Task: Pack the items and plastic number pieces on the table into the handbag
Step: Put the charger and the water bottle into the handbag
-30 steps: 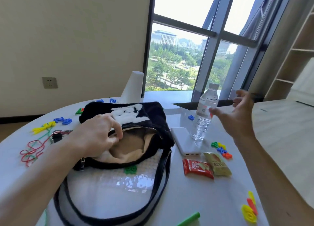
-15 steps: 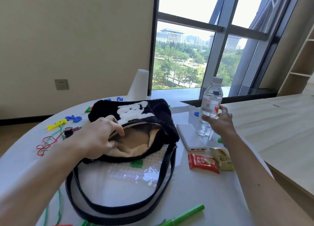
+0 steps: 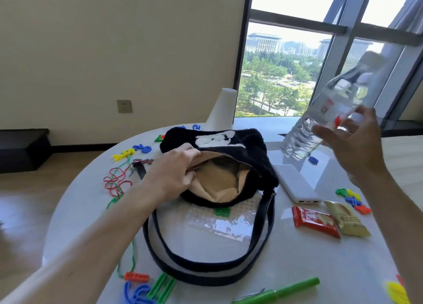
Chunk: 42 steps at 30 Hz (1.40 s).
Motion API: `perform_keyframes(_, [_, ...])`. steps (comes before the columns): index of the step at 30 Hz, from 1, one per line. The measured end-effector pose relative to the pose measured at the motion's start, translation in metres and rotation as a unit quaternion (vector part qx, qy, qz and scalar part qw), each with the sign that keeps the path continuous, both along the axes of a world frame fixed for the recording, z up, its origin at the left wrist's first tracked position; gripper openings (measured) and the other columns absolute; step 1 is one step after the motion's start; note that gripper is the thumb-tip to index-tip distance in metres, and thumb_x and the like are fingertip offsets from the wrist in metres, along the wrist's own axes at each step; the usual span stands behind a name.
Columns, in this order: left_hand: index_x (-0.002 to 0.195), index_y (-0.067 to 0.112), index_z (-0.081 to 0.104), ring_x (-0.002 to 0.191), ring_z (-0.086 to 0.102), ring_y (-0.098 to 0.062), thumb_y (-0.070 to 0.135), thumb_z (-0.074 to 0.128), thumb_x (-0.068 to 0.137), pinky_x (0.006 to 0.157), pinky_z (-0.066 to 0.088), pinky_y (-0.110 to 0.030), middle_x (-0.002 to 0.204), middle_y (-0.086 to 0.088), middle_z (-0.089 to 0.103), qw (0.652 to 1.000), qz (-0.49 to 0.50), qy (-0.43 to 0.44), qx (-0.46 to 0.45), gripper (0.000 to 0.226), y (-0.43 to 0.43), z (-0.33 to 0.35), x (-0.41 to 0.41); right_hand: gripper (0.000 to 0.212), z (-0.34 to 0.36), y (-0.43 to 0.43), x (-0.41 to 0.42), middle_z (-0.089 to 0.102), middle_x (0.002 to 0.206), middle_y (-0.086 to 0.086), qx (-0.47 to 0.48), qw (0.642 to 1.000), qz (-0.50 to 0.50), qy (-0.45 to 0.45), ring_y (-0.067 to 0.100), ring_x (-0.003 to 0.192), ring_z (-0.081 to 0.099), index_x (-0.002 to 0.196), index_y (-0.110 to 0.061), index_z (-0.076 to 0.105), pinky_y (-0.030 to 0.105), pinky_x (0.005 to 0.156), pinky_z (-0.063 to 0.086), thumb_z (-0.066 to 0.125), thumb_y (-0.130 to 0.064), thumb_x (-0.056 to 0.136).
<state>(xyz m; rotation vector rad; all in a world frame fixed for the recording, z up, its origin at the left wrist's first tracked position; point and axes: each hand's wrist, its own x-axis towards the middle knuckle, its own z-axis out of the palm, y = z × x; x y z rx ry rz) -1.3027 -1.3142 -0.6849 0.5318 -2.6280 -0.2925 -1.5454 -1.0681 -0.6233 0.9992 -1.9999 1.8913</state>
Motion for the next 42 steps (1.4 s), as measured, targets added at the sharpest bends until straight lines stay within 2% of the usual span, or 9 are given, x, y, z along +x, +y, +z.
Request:
perform_keyframes(3, [0.130,0.014,0.059,0.109,0.060,-0.019,0.008,0.066,0.079,0.091,0.050,-0.039,0.120,0.007,0.057,0.997,-0.021,0.068,0.034,0.052,-0.003,-0.001,-0.005,0.071,0.017,-0.010,0.043,0.071,0.092,-0.006,-0.026,0.987,0.157,0.011,0.006,0.083,0.072,0.116,0.005,0.048,0.026,0.071,0.060,0.091,-0.022,0.066])
perform_keyframes(7, [0.137,0.012,0.055,0.122,0.054,-0.018,0.000,0.063,0.071,0.104,0.044,-0.038,0.129,0.004,0.055,0.991,-0.042,0.115,0.057,0.067,-0.002,0.005,-0.010,0.056,-0.002,-0.038,0.082,0.074,0.098,-0.006,-0.005,0.963,0.265,0.050,0.009,0.092,0.073,0.115,-0.021,0.064,0.022,0.075,0.058,0.087,-0.003,0.067])
perform_keyframes(13, [0.142,0.013,0.049,0.125,0.049,-0.014,-0.005,0.061,0.067,0.107,0.036,-0.022,0.130,0.005,0.051,0.985,-0.062,0.140,0.079,0.078,-0.001,0.016,-0.004,0.073,-0.049,-0.081,0.105,0.064,0.114,-0.027,0.083,0.961,0.231,0.126,-0.002,0.108,0.065,0.130,-0.019,0.041,0.017,0.086,0.055,0.082,0.004,0.075])
perform_keyframes(16, [0.140,0.012,0.050,0.125,0.050,-0.016,-0.006,0.060,0.068,0.107,0.038,-0.025,0.132,0.004,0.050,0.983,-0.082,0.140,0.084,0.075,-0.004,0.019,-0.002,0.068,-0.054,-0.097,0.099,0.064,0.113,-0.012,0.153,0.948,0.168,0.223,0.009,0.102,0.064,0.131,-0.023,0.040,0.034,0.085,0.057,0.079,-0.005,0.079])
perform_keyframes(24, [0.151,0.015,0.038,0.123,0.043,-0.023,0.027,0.055,0.069,0.107,0.039,-0.036,0.147,0.006,0.040,0.994,-0.040,0.092,0.045,0.085,-0.001,0.028,0.002,0.066,-0.040,-0.146,0.075,0.067,0.113,0.001,0.396,0.737,-0.102,0.538,0.025,0.111,0.060,0.137,-0.016,0.045,0.041,0.092,0.043,0.074,-0.019,0.078])
perform_keyframes(30, [0.157,0.011,0.020,0.117,0.040,-0.024,0.013,0.072,0.076,0.102,0.043,-0.040,0.150,0.002,0.038,0.995,-0.060,0.073,-0.040,0.096,0.011,0.039,-0.008,0.069,-0.037,-0.193,0.090,0.043,0.151,0.009,0.577,0.574,-0.193,0.548,0.029,0.137,0.036,0.155,-0.011,0.026,0.041,0.107,0.031,0.051,-0.040,0.097])
perform_keyframes(34, [0.156,0.014,0.024,0.119,0.042,-0.022,-0.002,0.071,0.074,0.101,0.043,-0.035,0.141,0.003,0.045,0.992,-0.074,0.099,-0.036,0.096,0.018,0.046,-0.013,0.066,-0.041,-0.208,0.104,0.023,0.155,0.020,0.636,0.564,-0.211,0.483,0.037,0.144,0.027,0.155,-0.005,0.017,0.043,0.111,0.035,0.047,-0.032,0.102])
perform_keyframes(38, [0.141,0.016,0.047,0.121,0.045,-0.020,-0.011,0.056,0.074,0.101,0.037,-0.023,0.134,0.002,0.049,0.994,-0.064,0.088,0.012,0.072,0.013,0.042,-0.004,0.038,-0.058,-0.212,0.091,0.048,0.138,0.003,0.655,0.555,-0.178,0.480,0.025,0.128,0.045,0.138,-0.021,0.049,0.036,0.094,0.041,0.048,-0.026,0.100])
perform_keyframes(42, [0.113,0.019,0.056,0.095,0.046,-0.012,-0.011,0.052,0.071,0.068,0.034,-0.011,0.118,0.003,0.044,0.994,-0.082,0.046,0.053,0.052,0.007,0.037,0.002,0.025,-0.066,-0.203,0.086,0.060,0.122,-0.005,0.634,0.562,-0.137,0.513,0.021,0.115,0.056,0.119,-0.026,0.062,0.032,0.077,0.035,0.046,-0.019,0.100])
